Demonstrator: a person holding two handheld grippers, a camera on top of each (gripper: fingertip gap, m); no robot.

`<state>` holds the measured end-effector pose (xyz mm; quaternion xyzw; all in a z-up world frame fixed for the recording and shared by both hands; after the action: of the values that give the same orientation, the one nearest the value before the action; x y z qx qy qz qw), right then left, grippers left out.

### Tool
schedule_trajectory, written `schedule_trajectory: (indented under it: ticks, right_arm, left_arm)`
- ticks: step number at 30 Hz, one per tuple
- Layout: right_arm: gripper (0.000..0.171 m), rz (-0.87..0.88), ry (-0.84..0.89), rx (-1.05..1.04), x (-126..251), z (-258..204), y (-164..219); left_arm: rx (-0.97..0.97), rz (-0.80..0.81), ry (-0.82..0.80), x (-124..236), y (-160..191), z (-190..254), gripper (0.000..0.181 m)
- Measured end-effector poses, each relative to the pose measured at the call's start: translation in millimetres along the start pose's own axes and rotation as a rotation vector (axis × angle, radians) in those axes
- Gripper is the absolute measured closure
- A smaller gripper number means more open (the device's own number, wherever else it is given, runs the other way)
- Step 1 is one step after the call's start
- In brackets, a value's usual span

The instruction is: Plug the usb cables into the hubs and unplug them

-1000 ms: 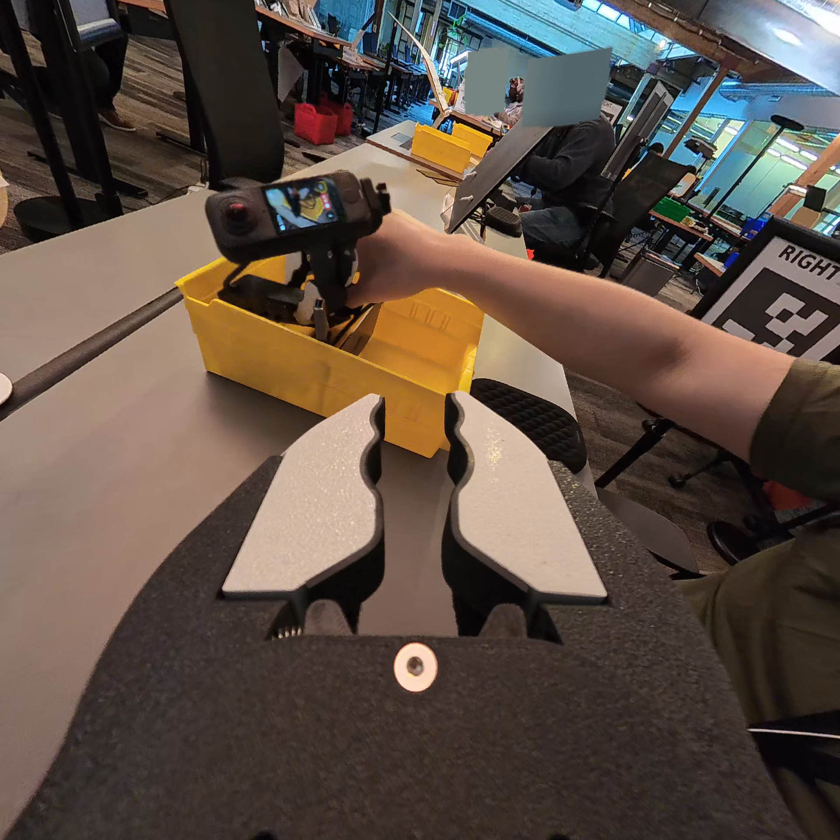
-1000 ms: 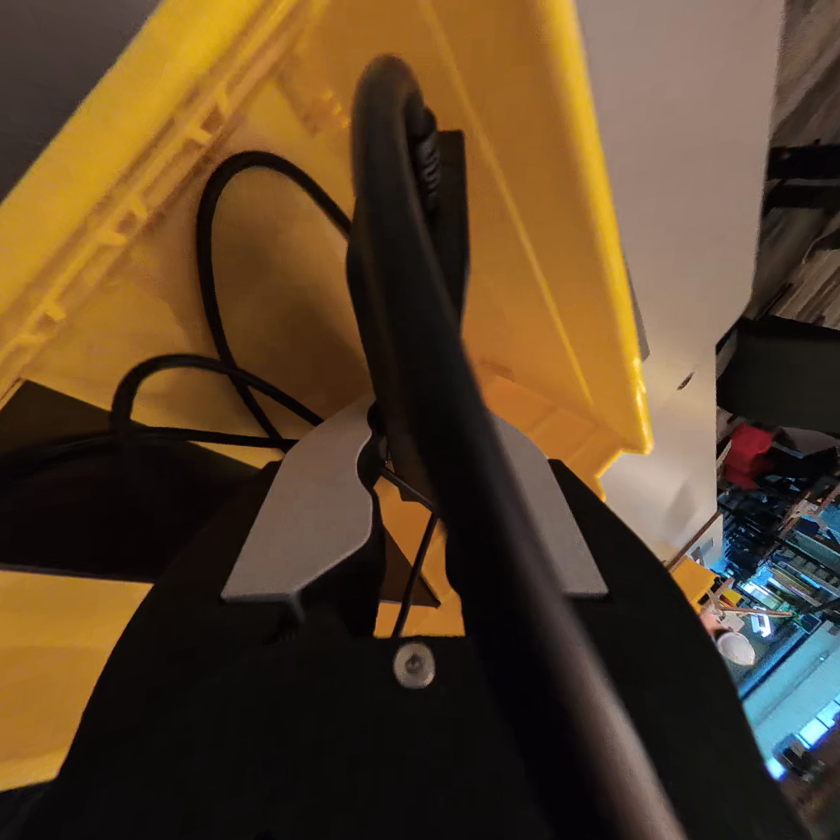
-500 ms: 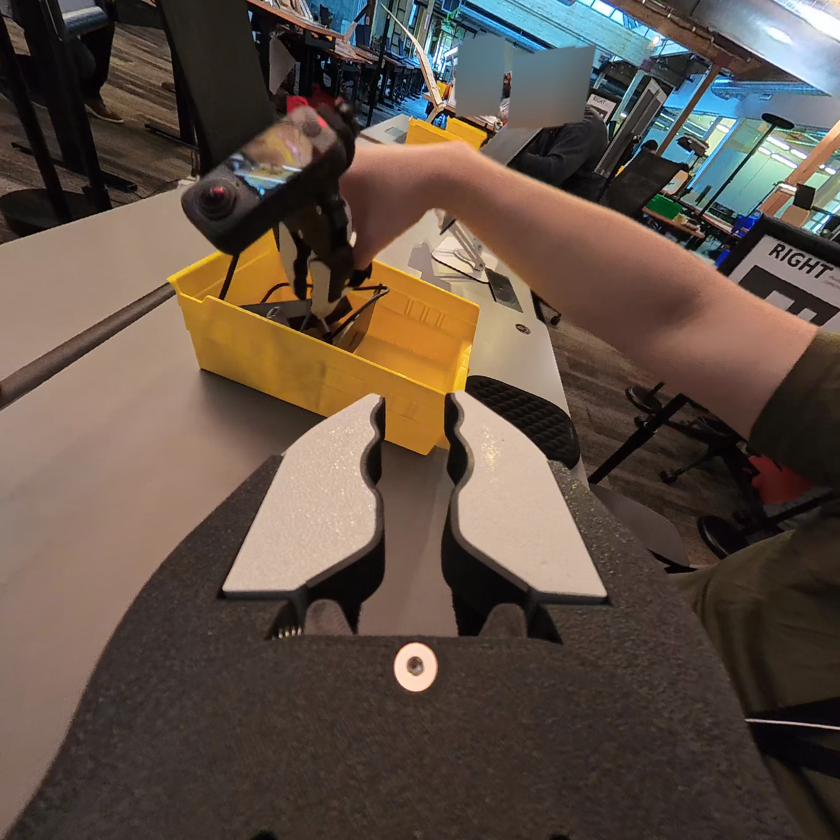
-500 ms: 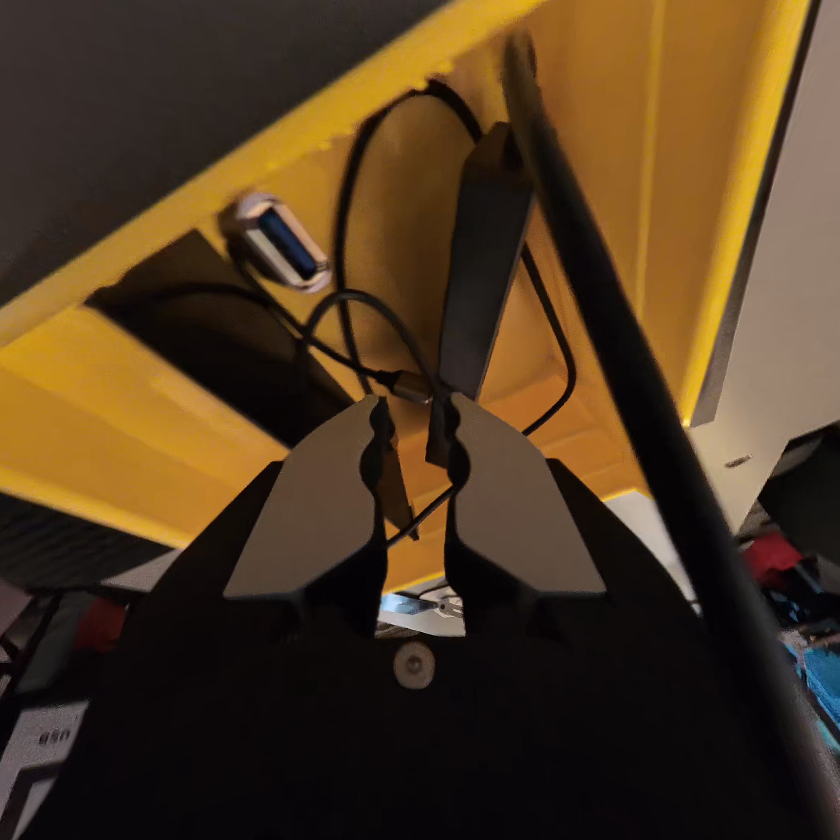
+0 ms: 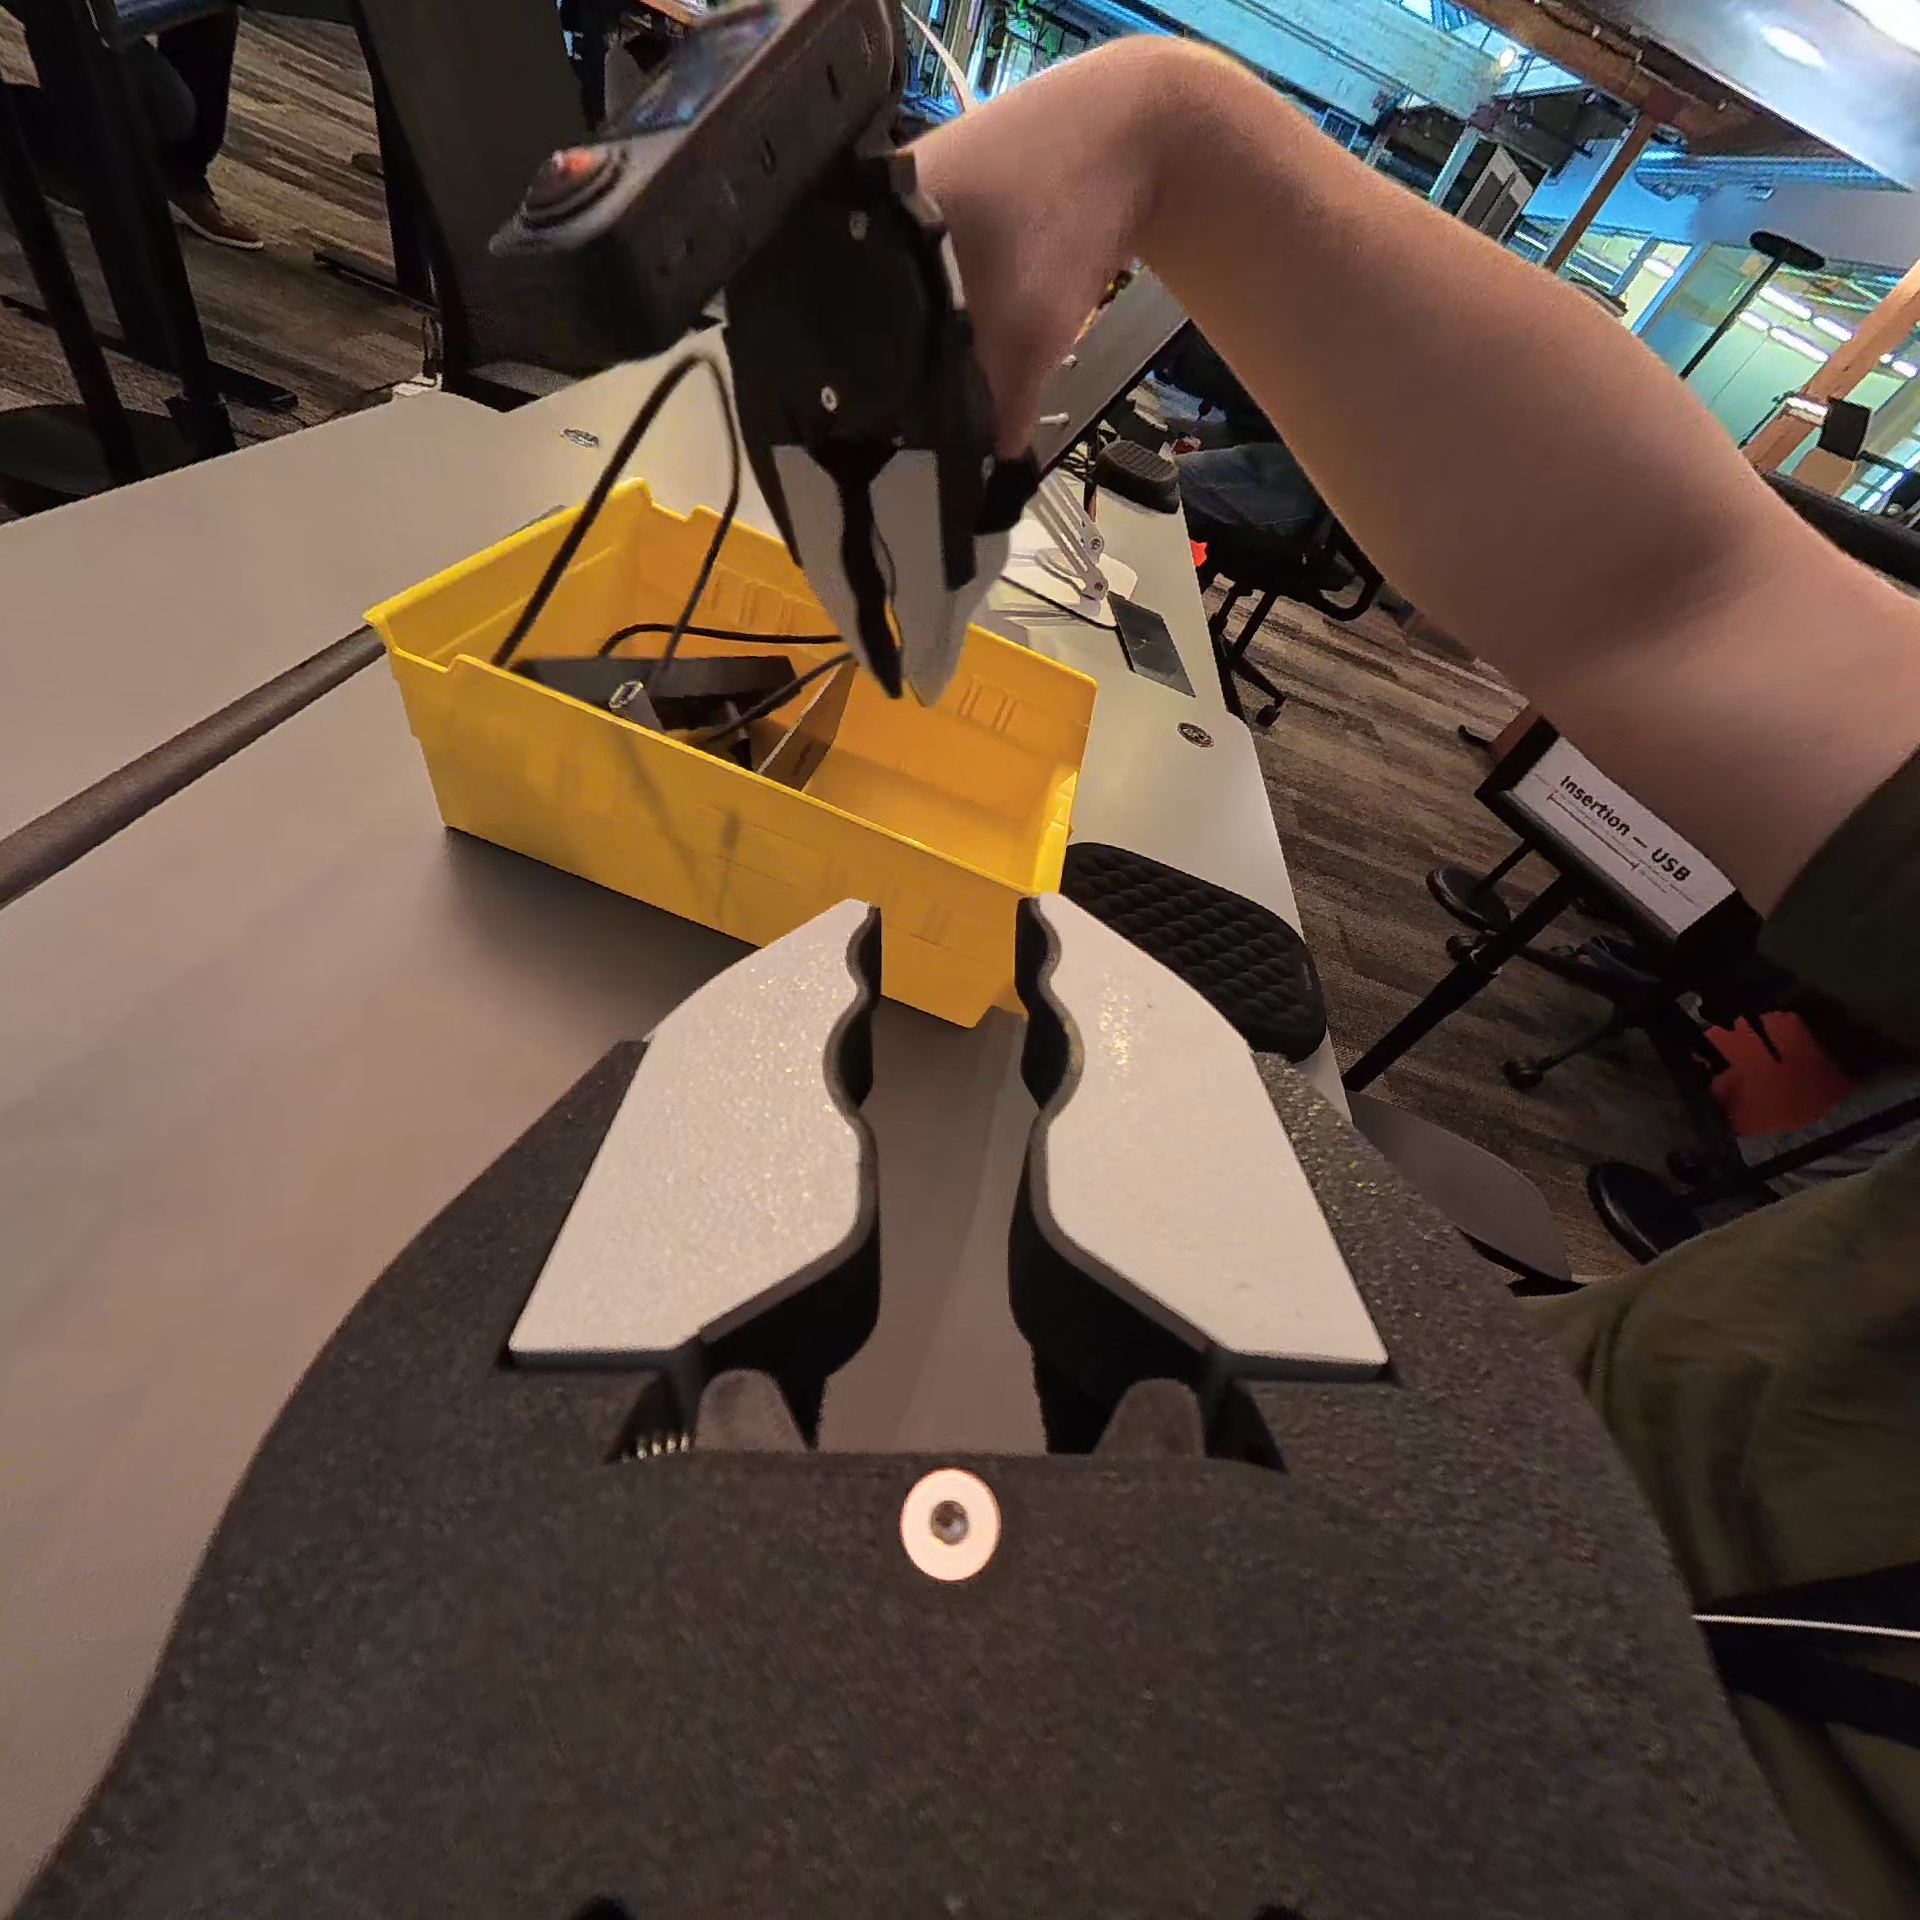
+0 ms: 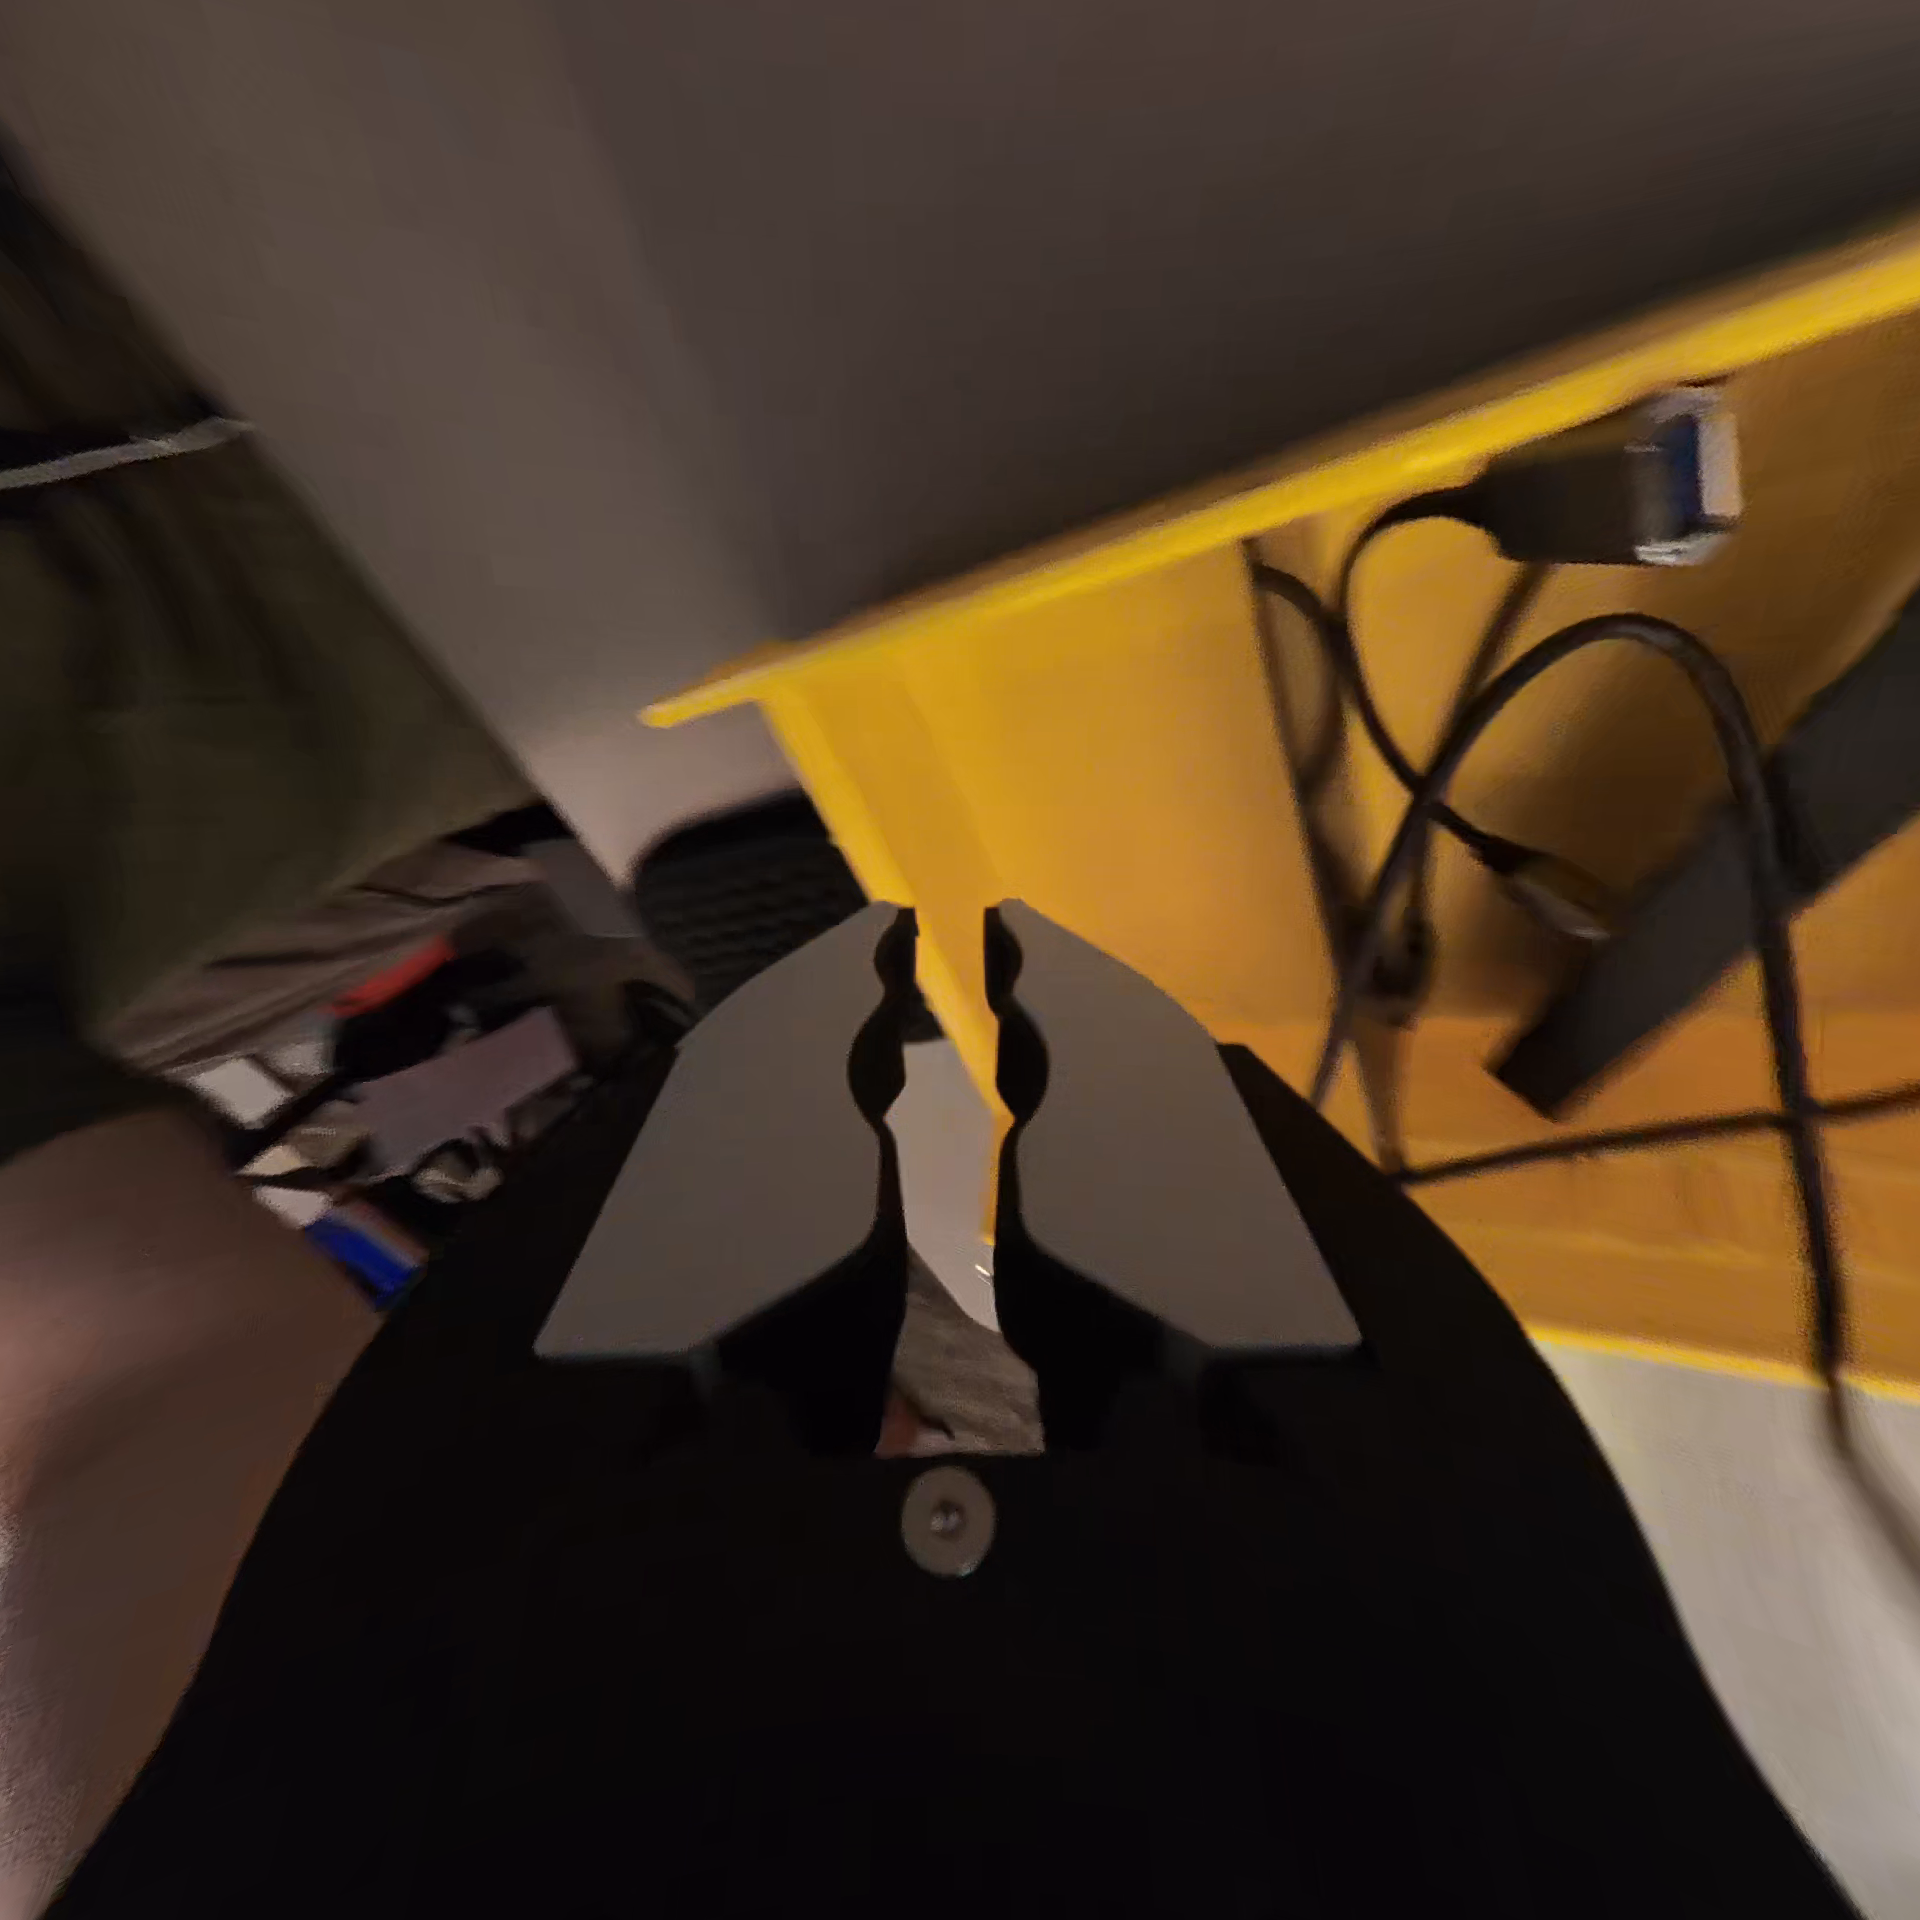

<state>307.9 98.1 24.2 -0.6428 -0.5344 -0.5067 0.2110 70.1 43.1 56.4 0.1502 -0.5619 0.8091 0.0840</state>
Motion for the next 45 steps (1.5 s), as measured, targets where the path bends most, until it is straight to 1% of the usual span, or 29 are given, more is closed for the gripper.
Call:
schedule_trajectory:
  ticks: [4, 6, 9, 12, 14, 16, 17, 18, 19, 20, 21, 22, 24, 26, 30, 32, 34, 36, 37, 40, 42, 43, 45]
  right_arm:
    - [0.161, 0.161, -0.272, 0.077, 3, -25, -2]
    - [0.168, 0.256, -0.338, 0.169, 6, -38, -4]
    - [0.169, 0.452, -0.236, 0.344, 13, -54, -11]
    - [0.169, 0.706, -0.047, 0.549, 24, -81, -23]
    - [0.169, 0.894, 0.129, 0.629, 31, -97, -33]
    - [0.168, 1.100, 0.242, 0.695, 39, -117, -43]
    - [0.167, 1.175, 0.259, 0.711, 41, -127, -47]
    - [0.161, 1.237, 0.228, 0.718, 42, -137, -51]
    - [0.148, 1.280, 0.166, 0.734, 43, -149, -55]
    - [0.140, 1.315, 0.113, 0.762, 44, -160, -58]
    - [0.136, 1.350, 0.093, 0.781, 47, -169, -63]
    - [0.130, 1.381, 0.114, 0.789, 50, -175, -68]
    - [0.125, 1.413, 0.202, 0.803, 58, -184, -77]
    - [0.119, 1.463, 0.279, 0.796, 69, -188, -81]
    - [0.119, 1.641, 0.320, 0.779, 79, -180, -72]
    - [0.121, 1.686, 0.364, 0.736, 80, -164, -69]
    - [0.121, 1.667, 0.387, 0.657, 80, -148, -68]
    - [0.122, 1.657, 0.391, 0.639, 78, -141, -67]
    - [0.122, 1.651, 0.406, 0.635, 77, -140, -68]
    - [0.122, 1.598, 0.474, 0.648, 71, -141, -72]
    - [0.121, 1.535, 0.519, 0.664, 65, -143, -77]
    - [0.121, 1.509, 0.557, 0.666, 62, -143, -79]
    - [0.121, 1.467, 0.634, 0.667, 58, -143, -83]
  left_arm:
    - [-0.007, -0.002, 0.001, 0, -1, 2, 0.158]
    - [-0.014, 0.001, -0.003, 1, -1, 3, 0.158]
    - [-0.017, 0.022, -0.007, 7, -5, 4, 0.158]
    - [-0.032, 0.044, -0.041, 19, -9, 3, 0.158]
    - [-0.057, 0.058, -0.098, 34, -13, 3, 0.158]
    - [-0.093, 0.073, -0.190, 56, -18, 2, 0.158]
    - [-0.110, 0.084, -0.238, 70, -20, 2, 0.158]
    - [-0.121, 0.098, -0.286, 84, -22, 2, 0.158]
    - [-0.125, 0.111, -0.334, 99, -22, 2, 0.159]
    - [-0.121, 0.118, -0.384, 114, -22, 1, 0.159]
    - [-0.112, 0.114, -0.432, 129, -20, -1, 0.159]
    - [-0.098, 0.101, -0.477, 143, -16, -3, 0.159]
    - [-0.063, 0.065, -0.561, 167, -7, -8, 0.159]
    - [-0.046, 0.000, -0.621, 184, 5, -12, 0.159]
    - [-0.001, -0.158, -0.705, 199, 29, -23, 0.159]
    - [0.083, -0.220, -0.675, 196, 40, -30, 0.159]
    - [0.120, -0.285, -0.663, 191, 49, -39, 0.161]
    - [0.123, -0.331, -0.728, 189, 54, -51, 0.161]
    - [0.137, -0.361, -0.727, 187, 58, -55, 0.161]
    - [0.159, -0.496, -0.630, 177, 74, -54, 0.164]
    - [0.134, -0.592, -0.611, 176, 85, -50, 0.164]
    - [0.126, -0.624, -0.599, 174, 88, -47, 0.164]
    - [0.153, -0.639, -0.564, 165, 90, -46, 0.162]
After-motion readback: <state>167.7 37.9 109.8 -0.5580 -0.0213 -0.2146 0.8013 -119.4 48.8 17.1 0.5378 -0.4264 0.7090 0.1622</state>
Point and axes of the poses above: each gripper's, where its closed fingertips meet, x back along the fingers, y out of its underside, z = x × y across the jaws, the point moved 6 cm from there along x, back along the fingers, and after that the axes turned 7 degrees about -z, right-handed, at the moved point
